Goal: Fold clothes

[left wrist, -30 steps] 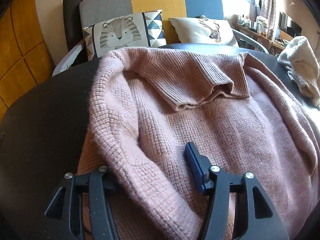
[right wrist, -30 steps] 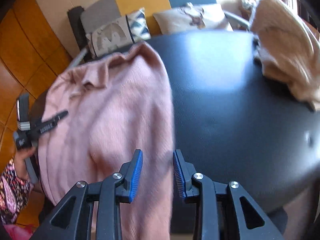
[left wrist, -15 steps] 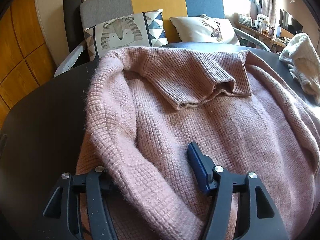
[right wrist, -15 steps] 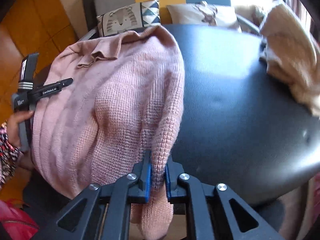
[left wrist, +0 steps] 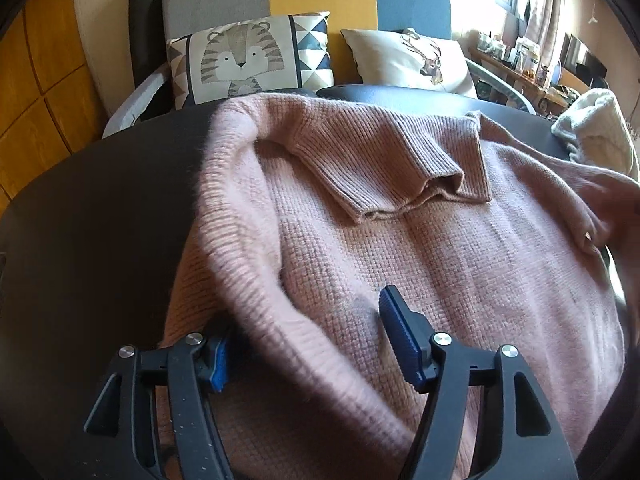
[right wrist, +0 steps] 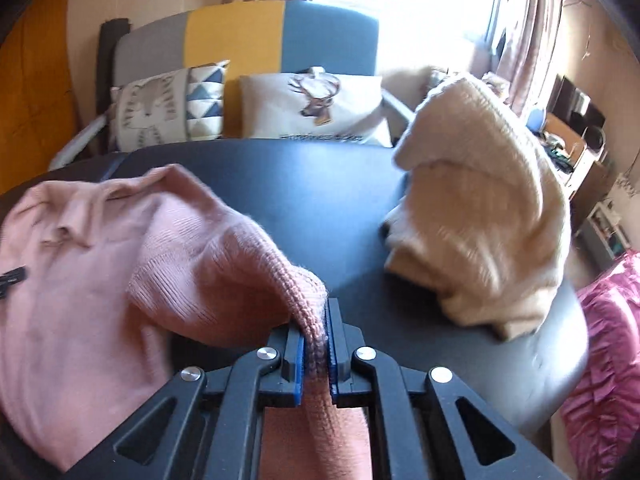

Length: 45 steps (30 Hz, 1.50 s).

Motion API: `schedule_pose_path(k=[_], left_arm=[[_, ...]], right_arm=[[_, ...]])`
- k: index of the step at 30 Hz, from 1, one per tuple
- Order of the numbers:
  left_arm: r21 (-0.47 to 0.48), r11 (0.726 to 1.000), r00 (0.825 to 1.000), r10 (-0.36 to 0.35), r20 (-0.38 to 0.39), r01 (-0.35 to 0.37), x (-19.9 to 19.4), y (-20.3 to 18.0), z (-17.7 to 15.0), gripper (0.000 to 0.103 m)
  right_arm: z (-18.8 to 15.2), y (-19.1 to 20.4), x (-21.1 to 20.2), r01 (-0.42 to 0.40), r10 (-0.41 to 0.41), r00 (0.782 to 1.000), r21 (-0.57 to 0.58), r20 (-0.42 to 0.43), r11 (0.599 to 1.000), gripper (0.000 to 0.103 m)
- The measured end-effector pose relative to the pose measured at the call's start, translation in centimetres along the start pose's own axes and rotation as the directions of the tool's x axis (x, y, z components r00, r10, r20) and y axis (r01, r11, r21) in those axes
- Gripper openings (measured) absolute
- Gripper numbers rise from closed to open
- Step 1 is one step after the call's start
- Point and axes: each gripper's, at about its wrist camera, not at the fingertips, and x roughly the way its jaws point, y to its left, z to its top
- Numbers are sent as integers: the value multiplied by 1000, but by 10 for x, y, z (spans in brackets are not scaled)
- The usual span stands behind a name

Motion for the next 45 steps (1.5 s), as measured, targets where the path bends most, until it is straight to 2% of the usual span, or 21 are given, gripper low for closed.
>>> schedule_pose_path(k=[4, 14, 22, 26, 28, 32, 35, 36, 38, 40, 42, 45], left_arm=[[4, 1000, 1000, 18, 9, -18, -6, 0, -2, 67], [-15, 1000, 1000, 16, 13, -15, -16, 4, -2, 67], [-19, 999, 1000, 28, -3, -28, -17, 6, -7, 67], [-12, 999, 999, 36, 1, -36, -21, 6, -12, 67], [-12, 999, 1000, 31, -1, -31, -25, 8, -14, 67], [-11, 1000, 1000, 11, -15, -12, -35, 7, -20, 67], [-7, 1000, 999, -28, -32, 27, -44, 0, -27, 67], [-4, 999, 999, -41, -36, 40, -46, -3, -29, 67], [1, 998, 997, -57, -43, 57, -52, -12, -34, 67], [6, 997, 995, -76, -62, 76, -55, -21, -42, 67], [-2, 994, 991, -105, -87, 106, -55, -32, -51, 67], [-5, 991, 986, -131, -108, 131, -51, -44, -61, 67]], right_arm=[[8, -11, 31, 67, -68, 998, -42, -14, 997, 7], [6, -35, 80, 93, -91, 994, 23, -68, 995, 7], [-10, -50, 111, 137, -125, 983, 86, -135, 987, 10], [-12, -47, 101, 185, -168, 976, 117, -138, 976, 20], [-11, -46, 85, 188, -171, 979, 171, -111, 967, 20], [-10, -14, 38, 152, -162, 986, 183, 39, 971, 22], [-12, 24, 9, 22, -38, 993, 141, 114, 990, 22], [-14, 39, 3, -43, 28, 992, 118, 127, 992, 22], [-19, 73, -5, -175, 166, 977, 57, 135, 983, 22], [-24, 109, -8, -260, 260, 960, -10, 108, 965, 22], [-31, 142, -6, -304, 310, 947, -77, 87, 950, 22], [-41, 173, 8, -324, 333, 942, -134, 48, 936, 22]])
